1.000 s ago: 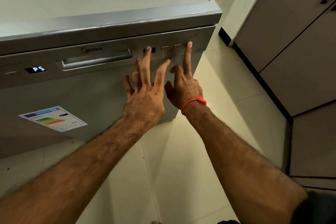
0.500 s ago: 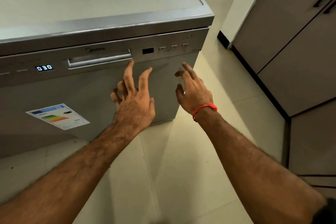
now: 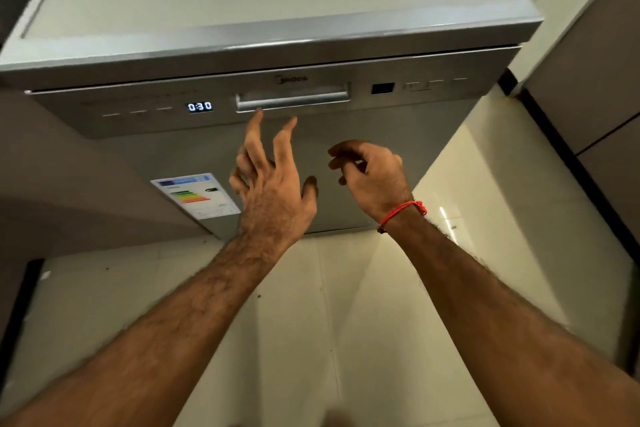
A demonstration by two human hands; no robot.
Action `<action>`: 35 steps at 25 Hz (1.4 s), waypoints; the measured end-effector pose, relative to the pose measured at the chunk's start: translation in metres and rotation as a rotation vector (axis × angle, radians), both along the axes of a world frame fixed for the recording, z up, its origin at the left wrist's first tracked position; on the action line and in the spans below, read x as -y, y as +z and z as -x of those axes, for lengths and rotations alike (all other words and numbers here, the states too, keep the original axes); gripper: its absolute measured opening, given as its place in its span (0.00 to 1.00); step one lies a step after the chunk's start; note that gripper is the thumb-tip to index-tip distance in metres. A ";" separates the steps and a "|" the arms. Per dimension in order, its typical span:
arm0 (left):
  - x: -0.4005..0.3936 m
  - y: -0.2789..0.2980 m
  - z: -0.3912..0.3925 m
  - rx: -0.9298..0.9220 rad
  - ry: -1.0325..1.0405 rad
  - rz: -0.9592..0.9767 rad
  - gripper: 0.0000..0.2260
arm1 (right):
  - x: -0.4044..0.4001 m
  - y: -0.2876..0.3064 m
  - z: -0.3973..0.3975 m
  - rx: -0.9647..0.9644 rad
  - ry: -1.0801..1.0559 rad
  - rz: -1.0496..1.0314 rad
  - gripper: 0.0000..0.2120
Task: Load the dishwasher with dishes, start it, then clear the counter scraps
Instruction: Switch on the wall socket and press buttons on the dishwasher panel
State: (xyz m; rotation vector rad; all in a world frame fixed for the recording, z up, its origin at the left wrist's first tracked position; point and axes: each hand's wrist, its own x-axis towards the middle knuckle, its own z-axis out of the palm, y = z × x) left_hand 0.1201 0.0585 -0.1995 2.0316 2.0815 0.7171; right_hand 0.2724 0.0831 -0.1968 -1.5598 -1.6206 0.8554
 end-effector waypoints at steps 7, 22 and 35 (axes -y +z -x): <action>0.012 -0.008 0.104 0.134 0.289 -0.076 0.39 | -0.004 0.002 0.089 -0.043 0.158 -0.016 0.14; 0.002 0.034 0.163 0.063 0.329 -0.403 0.32 | -0.035 0.041 0.127 0.026 0.120 -0.754 0.08; -0.019 0.088 0.212 -0.191 0.145 -0.306 0.29 | -0.056 0.086 0.153 0.332 0.165 -0.589 0.34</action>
